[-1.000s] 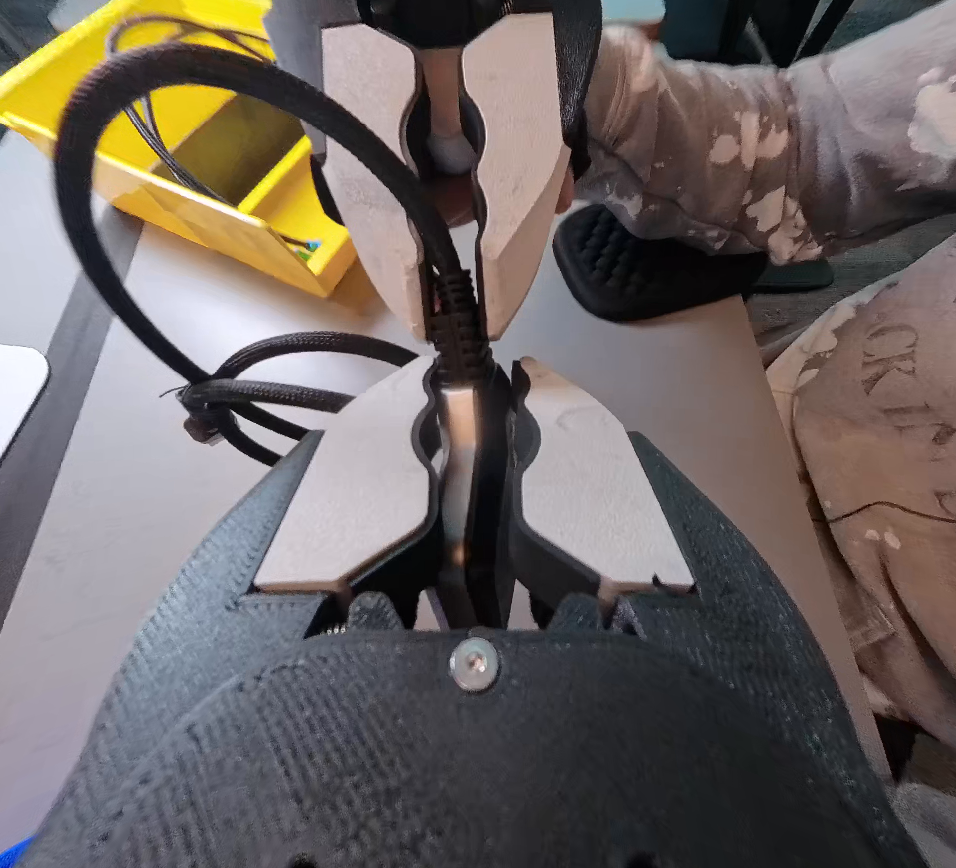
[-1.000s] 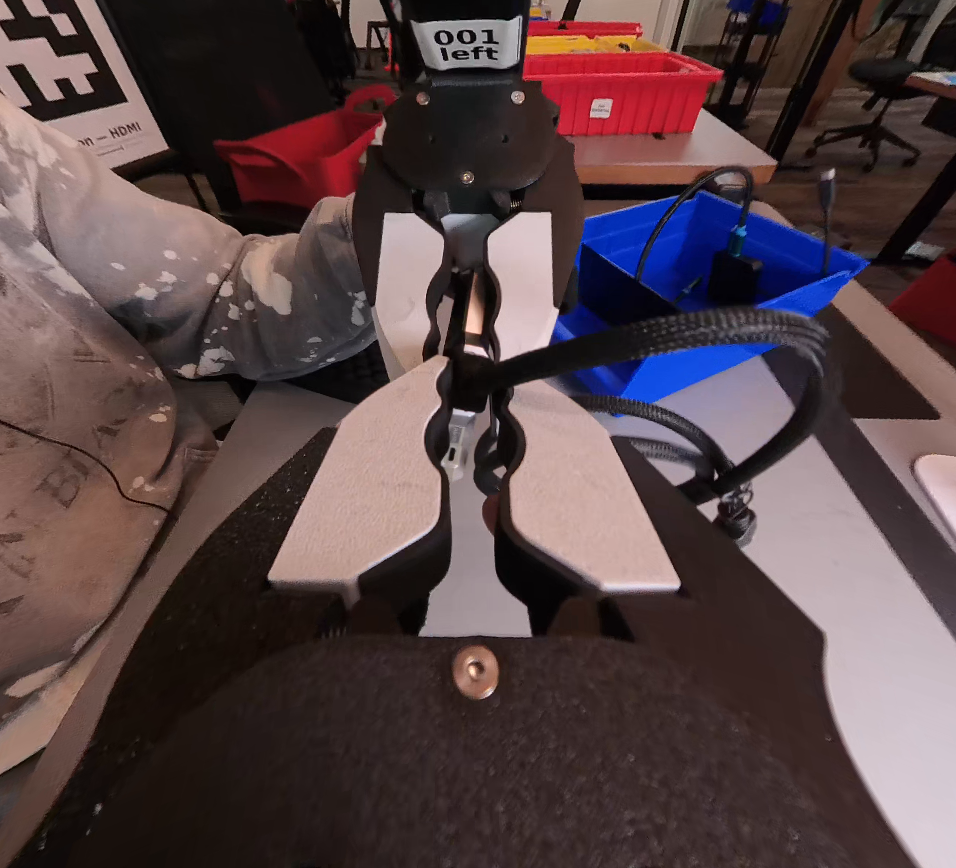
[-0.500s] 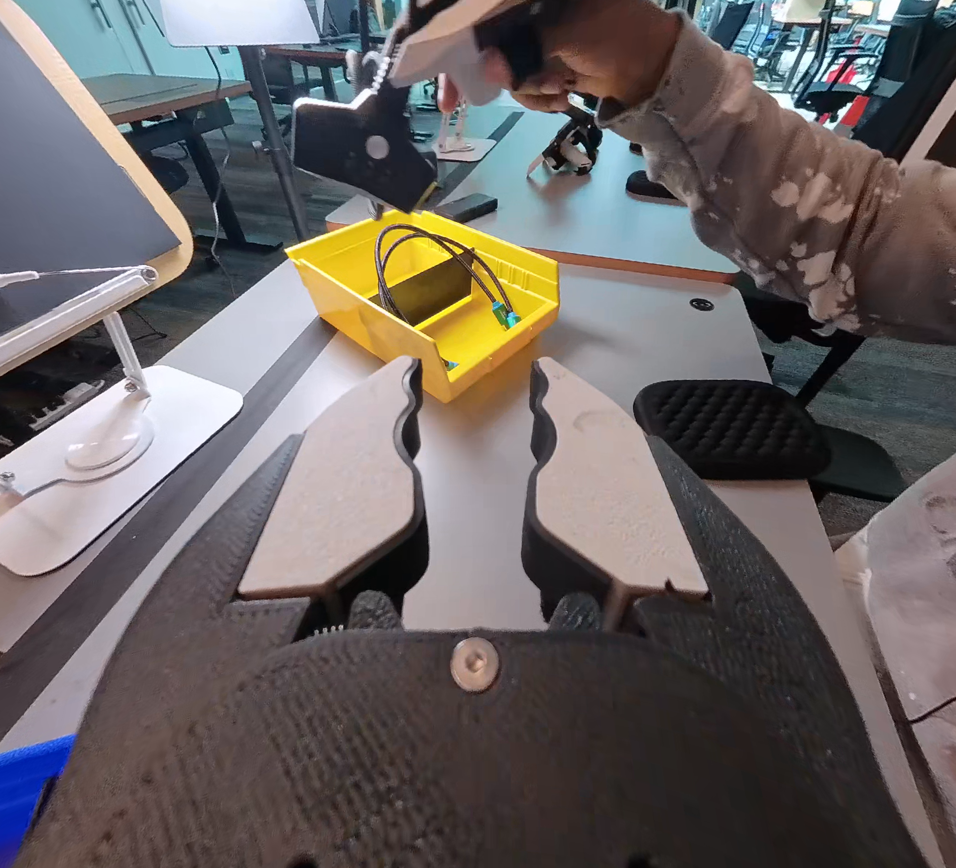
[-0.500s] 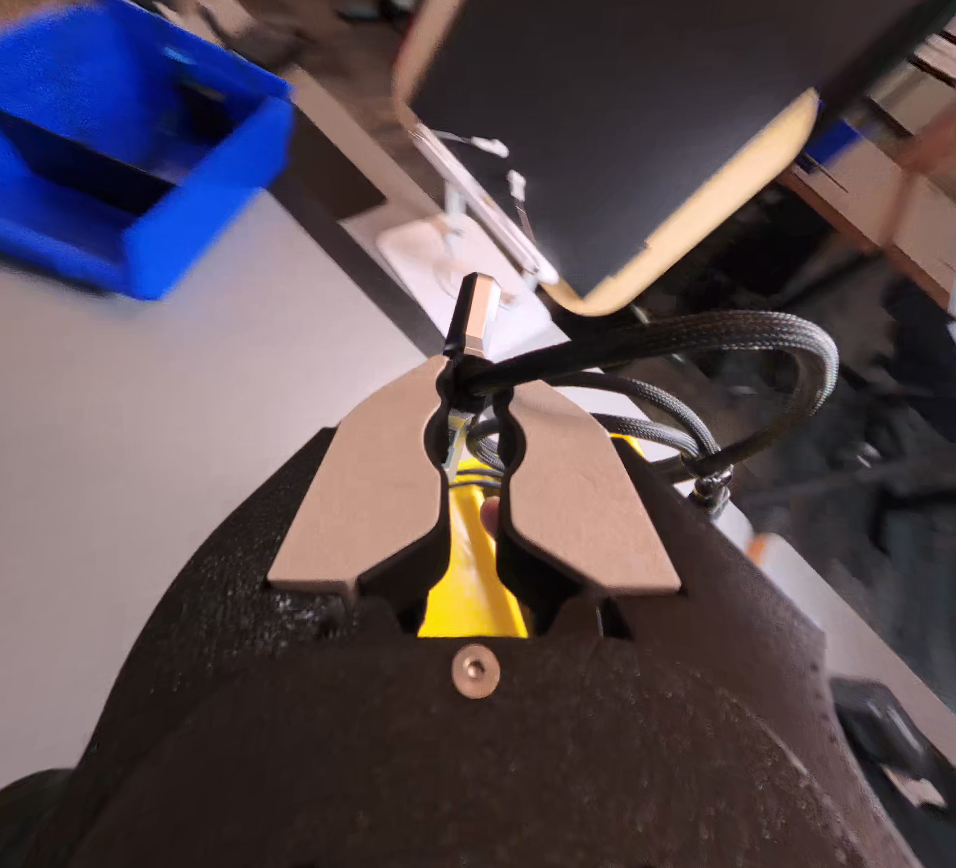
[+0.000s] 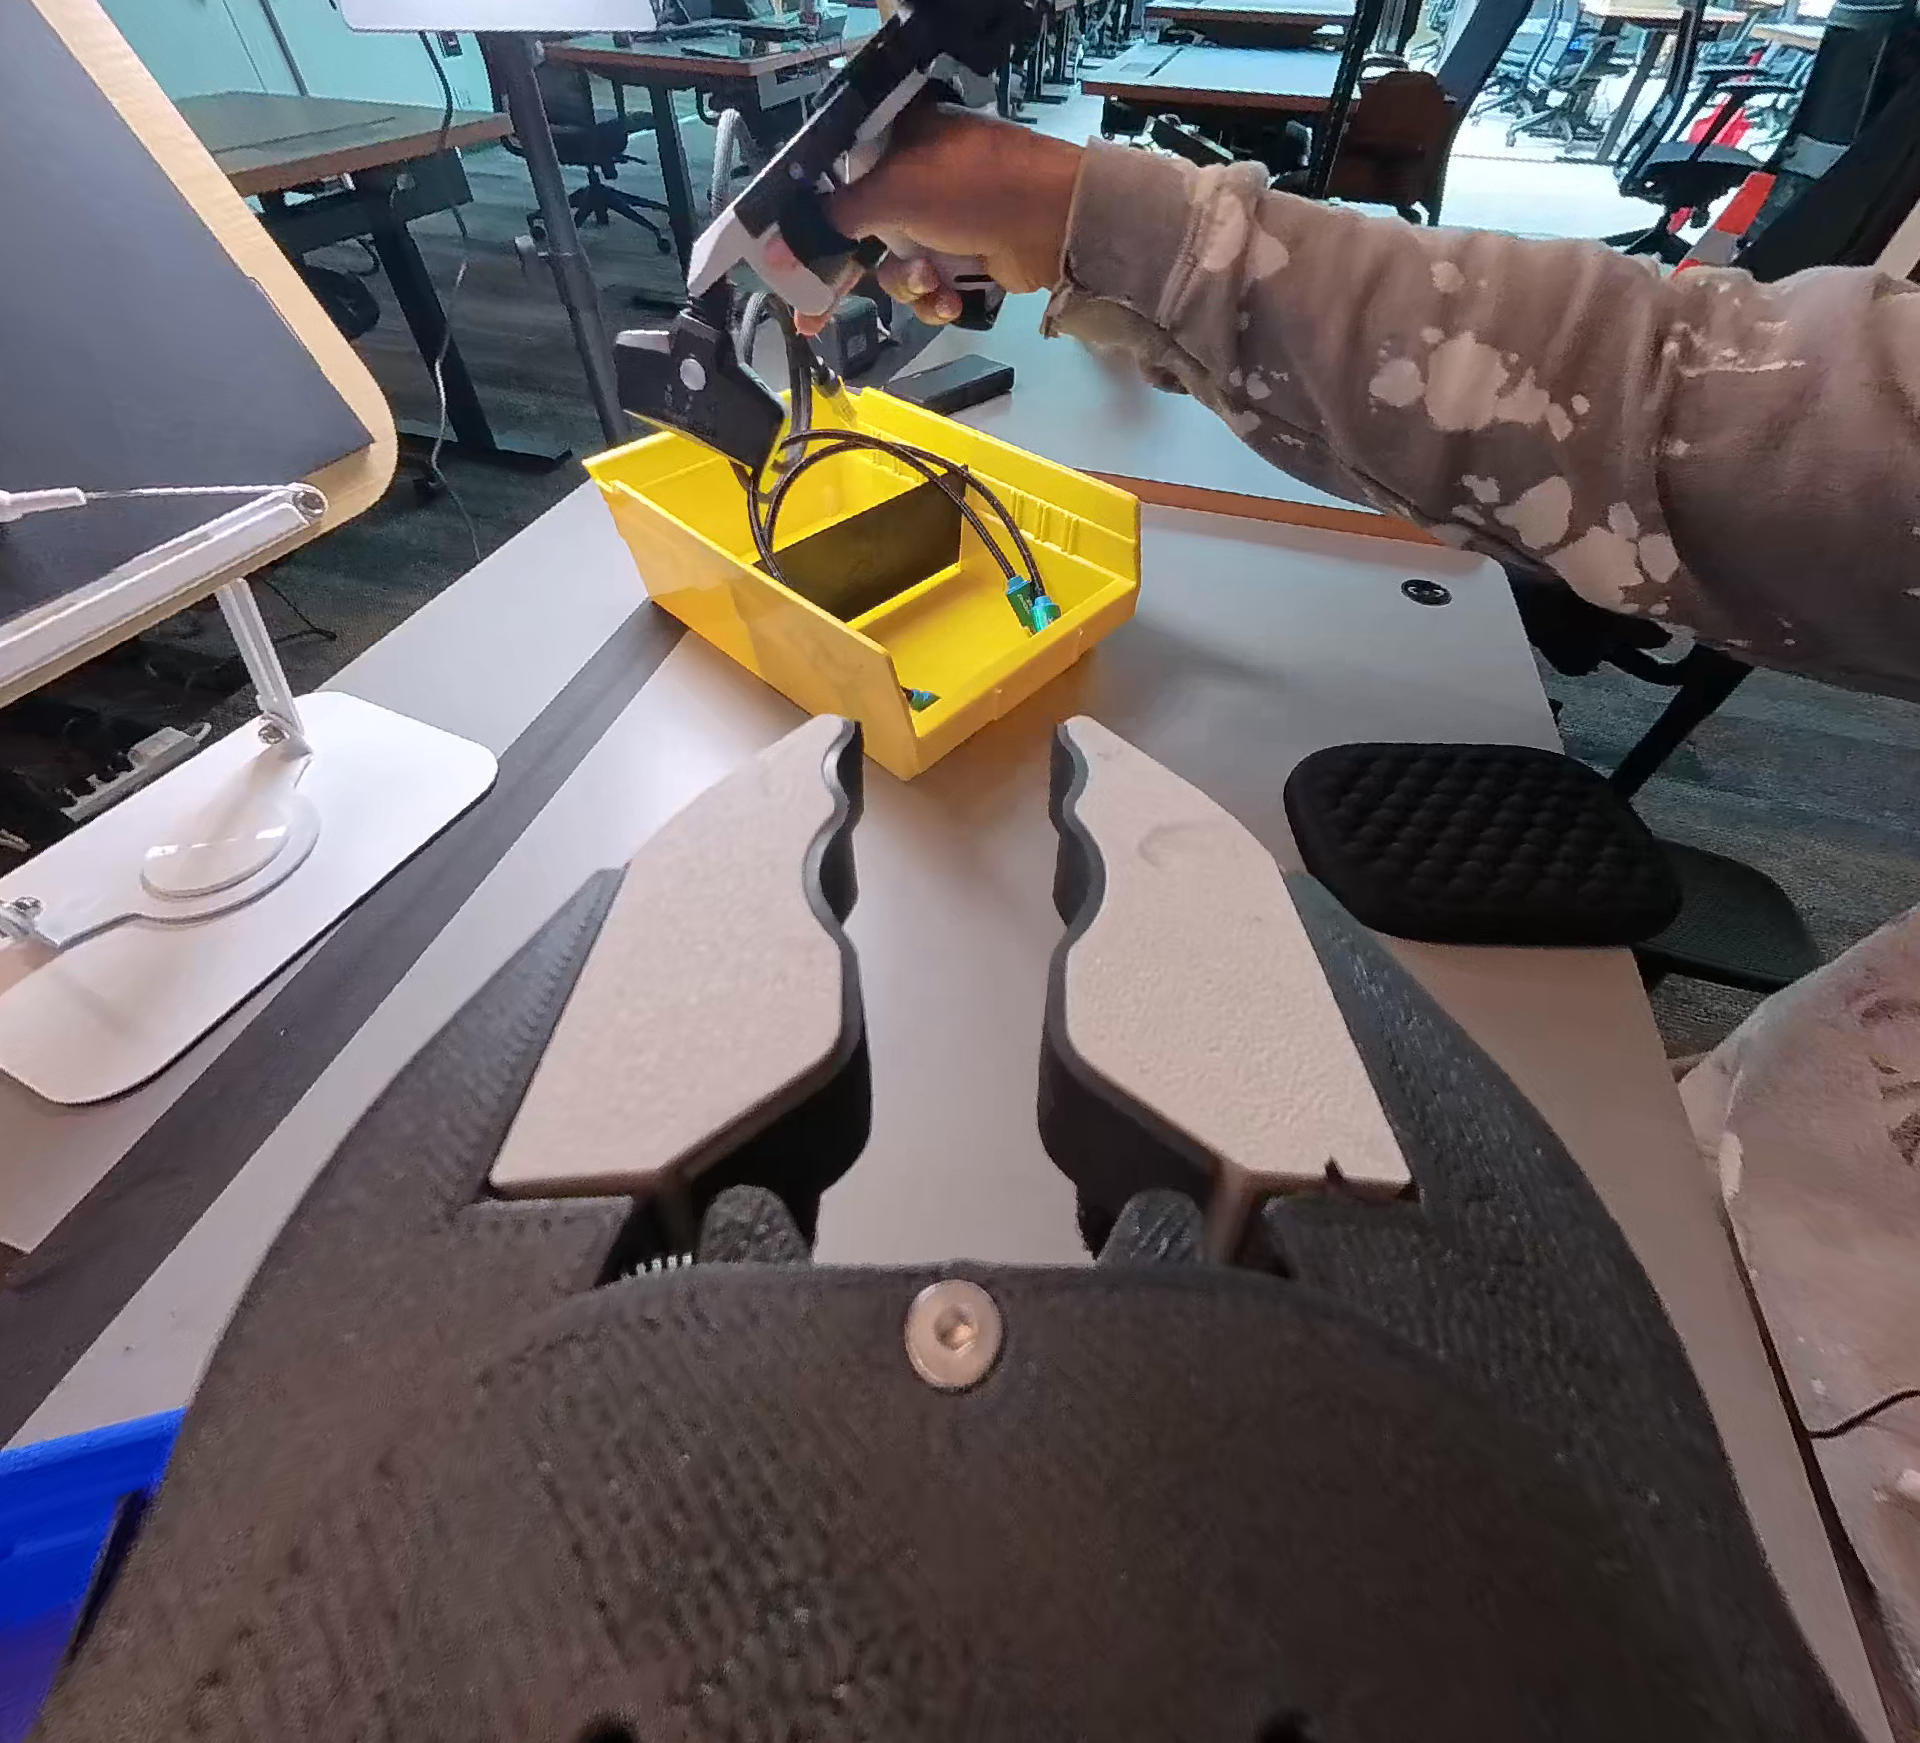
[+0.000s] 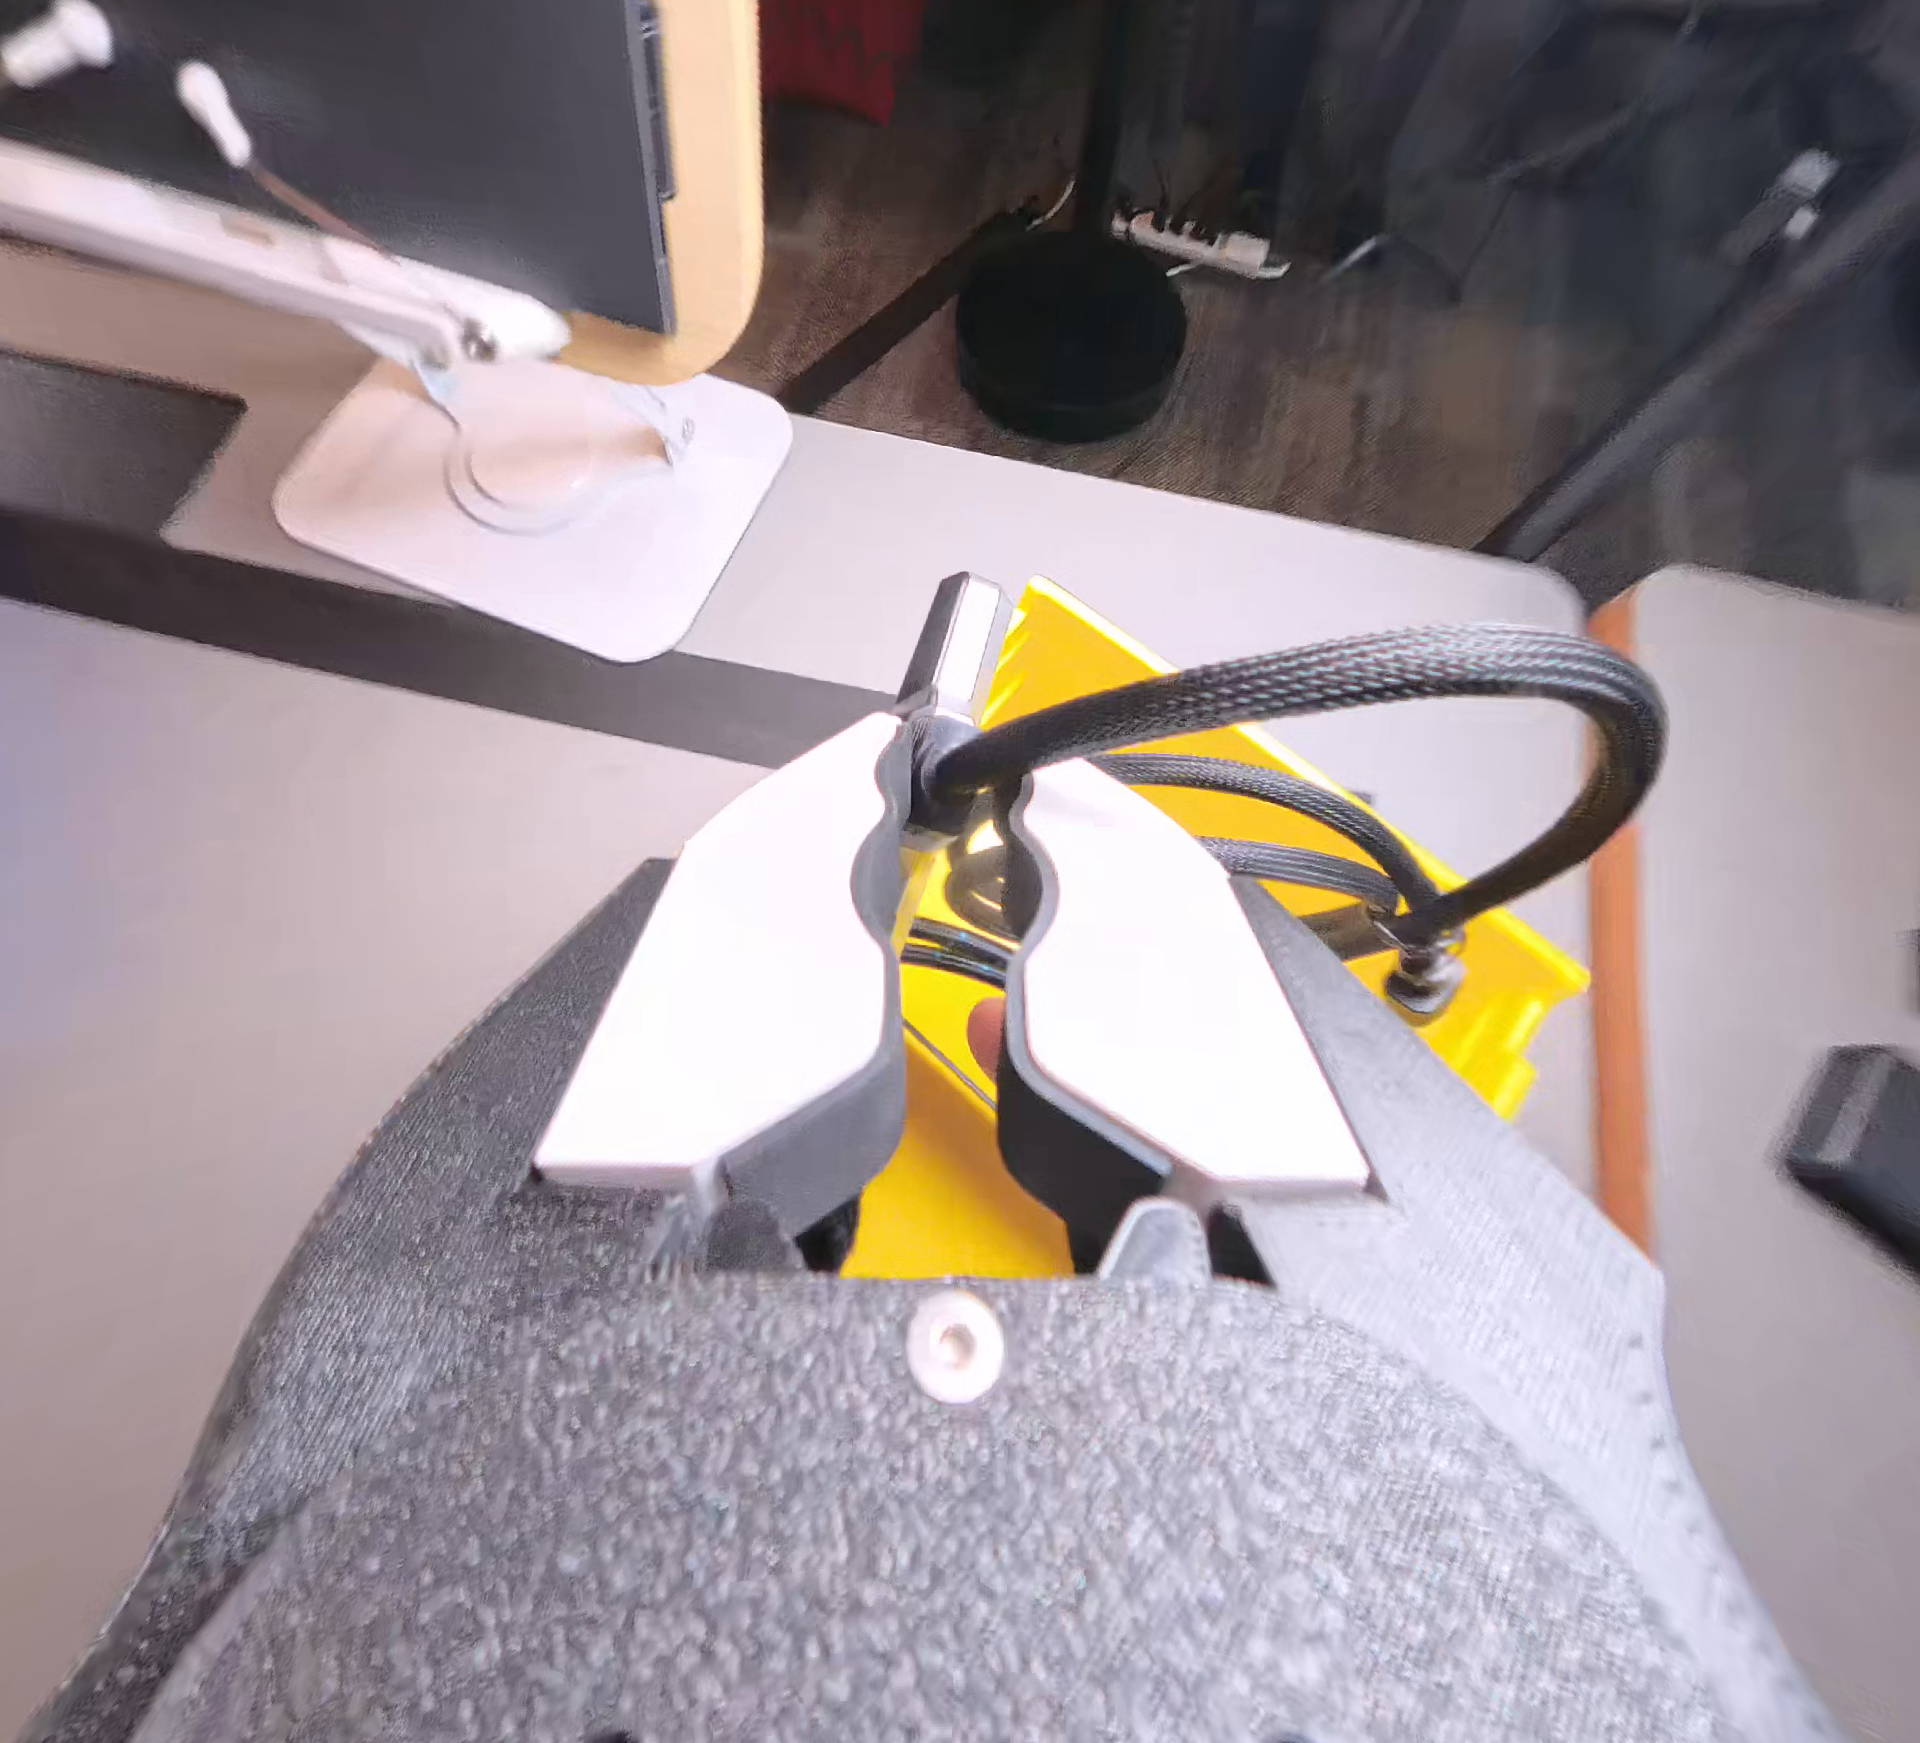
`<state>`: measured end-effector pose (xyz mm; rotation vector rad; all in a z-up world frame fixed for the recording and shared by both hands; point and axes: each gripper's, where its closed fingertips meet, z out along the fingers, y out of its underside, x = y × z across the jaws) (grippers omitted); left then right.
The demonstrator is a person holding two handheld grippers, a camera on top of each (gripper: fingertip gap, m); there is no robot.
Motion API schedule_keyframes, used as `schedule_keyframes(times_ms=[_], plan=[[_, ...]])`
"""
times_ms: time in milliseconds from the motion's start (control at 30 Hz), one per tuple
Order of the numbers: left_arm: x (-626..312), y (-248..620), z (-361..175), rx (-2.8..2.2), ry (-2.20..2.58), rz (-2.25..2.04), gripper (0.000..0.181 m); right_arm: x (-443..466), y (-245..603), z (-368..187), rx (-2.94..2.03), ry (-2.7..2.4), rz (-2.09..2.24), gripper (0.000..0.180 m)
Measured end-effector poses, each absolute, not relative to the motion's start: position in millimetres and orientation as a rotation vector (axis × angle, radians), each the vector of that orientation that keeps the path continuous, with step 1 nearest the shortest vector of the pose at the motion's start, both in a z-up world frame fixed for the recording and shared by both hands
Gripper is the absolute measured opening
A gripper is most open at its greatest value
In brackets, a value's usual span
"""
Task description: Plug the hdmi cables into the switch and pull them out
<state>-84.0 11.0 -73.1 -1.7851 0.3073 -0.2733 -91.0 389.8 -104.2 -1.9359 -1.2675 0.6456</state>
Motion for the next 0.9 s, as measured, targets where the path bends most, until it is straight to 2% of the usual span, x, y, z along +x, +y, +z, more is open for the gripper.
schedule_keyframes(times_ms=[233,367,533,700,900], plan=[[-88,12,-77,-1.799,0.302,-0.265,0.033,-89,431,-134,-2.175,-0.96,1.009,0.014],[-91,13,-80,-1.809,0.292,-0.266,0.032,-76,453,-165,-2.227,-0.998,0.847,0.014],[-95,16,-86,-1.826,0.28,-0.276,0.032,-64,433,-204,-2.199,-1.436,0.494,0.018],[-97,17,-92,-1.854,0.275,-0.263,0.033,-54,430,-167,-1.935,-1.459,0.382,0.042],[-99,20,-93,-1.872,0.265,-0.221,0.033,-46,351,-125,-1.616,-1.495,0.642,0.044]])
